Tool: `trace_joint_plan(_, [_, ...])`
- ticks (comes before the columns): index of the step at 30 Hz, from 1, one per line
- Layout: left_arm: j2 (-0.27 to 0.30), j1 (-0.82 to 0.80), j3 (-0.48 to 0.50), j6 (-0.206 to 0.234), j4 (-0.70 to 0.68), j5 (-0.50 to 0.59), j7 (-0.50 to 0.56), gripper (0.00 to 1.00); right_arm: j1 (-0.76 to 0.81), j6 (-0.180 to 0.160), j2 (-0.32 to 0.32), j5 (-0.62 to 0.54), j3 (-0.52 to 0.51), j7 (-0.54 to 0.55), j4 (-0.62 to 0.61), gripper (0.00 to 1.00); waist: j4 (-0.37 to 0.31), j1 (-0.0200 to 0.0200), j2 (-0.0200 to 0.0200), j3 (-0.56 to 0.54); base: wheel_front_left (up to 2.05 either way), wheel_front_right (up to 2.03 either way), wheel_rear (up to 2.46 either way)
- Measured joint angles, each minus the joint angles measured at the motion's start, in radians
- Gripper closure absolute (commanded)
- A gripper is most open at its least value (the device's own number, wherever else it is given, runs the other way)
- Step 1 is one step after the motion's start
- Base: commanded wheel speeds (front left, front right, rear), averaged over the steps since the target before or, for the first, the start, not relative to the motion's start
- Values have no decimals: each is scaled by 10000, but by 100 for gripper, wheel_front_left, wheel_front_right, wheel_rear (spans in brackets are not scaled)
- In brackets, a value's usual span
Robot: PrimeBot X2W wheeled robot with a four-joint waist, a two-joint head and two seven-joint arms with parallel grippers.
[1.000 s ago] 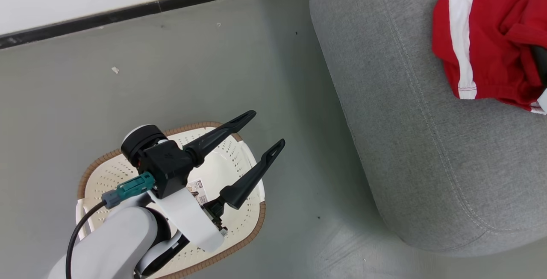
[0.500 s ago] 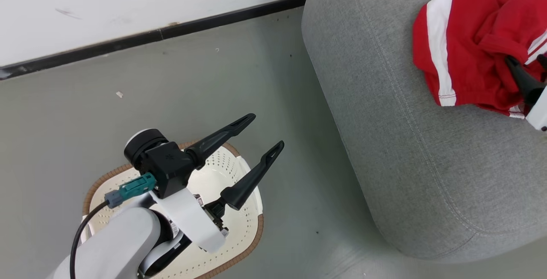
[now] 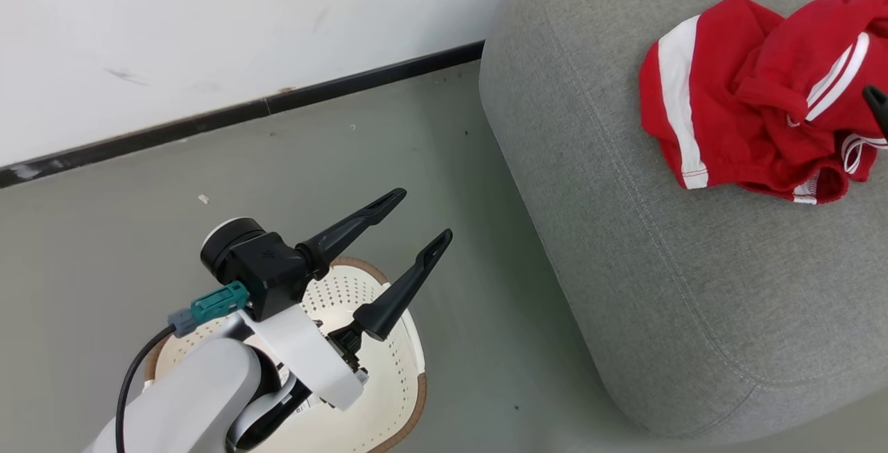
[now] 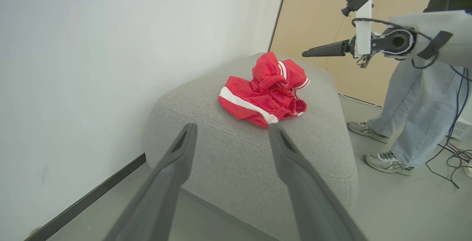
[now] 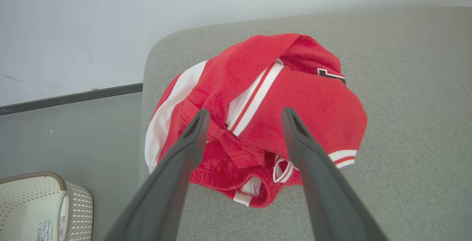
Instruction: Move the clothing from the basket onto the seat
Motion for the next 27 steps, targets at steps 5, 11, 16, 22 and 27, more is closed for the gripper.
trace_joint_plan(5, [-25, 20, 71, 21, 161, 0, -167, 0, 20, 0, -219, 96, 176, -637, -828, 0, 9, 0, 0, -326, 0, 0, 0])
trace_joint_plan(11, [-23, 226, 255, 265, 391, -29, -334, 0, 14, 0, -453, 102, 445, -1384, -1592, 0, 128, 0, 0, -709, 0, 0, 0])
trace_joint_plan(16, [-35, 240, 602, 550, 546, -73, -435, 0, 12, 0, -522, 130, 426, -2063, -1994, 0, 318, -1, 0, -1013, 0, 0, 0])
trace_joint_plan(22, [4, 523, 886, 905, 780, -142, -512, 0, 27, 0, -566, 184, 587, -2690, -2339, 0, 632, 0, 0, -1345, 0, 0, 0])
trace_joint_plan(27, [4, 651, 1229, 1244, 930, -351, -589, 0, 296, 0, -556, 299, 650, -3147, -2493, 0, 936, -1, 0, -1584, 0, 0, 0])
